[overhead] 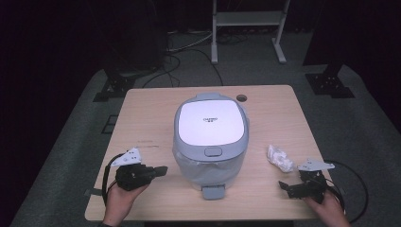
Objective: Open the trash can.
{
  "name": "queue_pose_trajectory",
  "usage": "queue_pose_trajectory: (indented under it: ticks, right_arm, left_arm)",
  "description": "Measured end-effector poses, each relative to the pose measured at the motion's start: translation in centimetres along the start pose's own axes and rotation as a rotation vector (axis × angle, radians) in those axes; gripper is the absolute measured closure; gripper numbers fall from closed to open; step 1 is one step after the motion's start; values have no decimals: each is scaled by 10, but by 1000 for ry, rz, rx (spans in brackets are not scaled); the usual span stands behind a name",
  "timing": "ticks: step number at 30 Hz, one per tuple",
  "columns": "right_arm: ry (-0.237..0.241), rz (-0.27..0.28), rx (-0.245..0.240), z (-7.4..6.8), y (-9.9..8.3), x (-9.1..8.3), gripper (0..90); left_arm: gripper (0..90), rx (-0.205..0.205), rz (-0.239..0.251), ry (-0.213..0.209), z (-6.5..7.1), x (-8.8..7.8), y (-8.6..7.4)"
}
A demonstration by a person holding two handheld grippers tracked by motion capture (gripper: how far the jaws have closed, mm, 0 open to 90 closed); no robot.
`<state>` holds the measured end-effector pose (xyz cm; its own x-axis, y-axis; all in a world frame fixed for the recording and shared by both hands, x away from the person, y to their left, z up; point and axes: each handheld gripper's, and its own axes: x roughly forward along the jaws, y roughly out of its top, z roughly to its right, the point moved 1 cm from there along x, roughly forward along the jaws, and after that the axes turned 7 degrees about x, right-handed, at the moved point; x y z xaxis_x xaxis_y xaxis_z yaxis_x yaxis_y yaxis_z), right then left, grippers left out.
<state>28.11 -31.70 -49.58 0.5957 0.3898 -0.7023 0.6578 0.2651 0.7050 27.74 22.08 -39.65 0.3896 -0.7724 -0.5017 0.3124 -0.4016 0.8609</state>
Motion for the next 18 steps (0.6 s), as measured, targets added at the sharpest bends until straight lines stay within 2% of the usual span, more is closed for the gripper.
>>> queue_pose_trajectory:
  ticks: [6,18]
  right_arm:
    - [0,0,0,0,0,0,2]
    - [0,0,-1,0,0,0,2]
  left_arm:
    - [900,-7,28,-11,-2,-9,9]
    - [900,30,91,-51,7,-31,42]
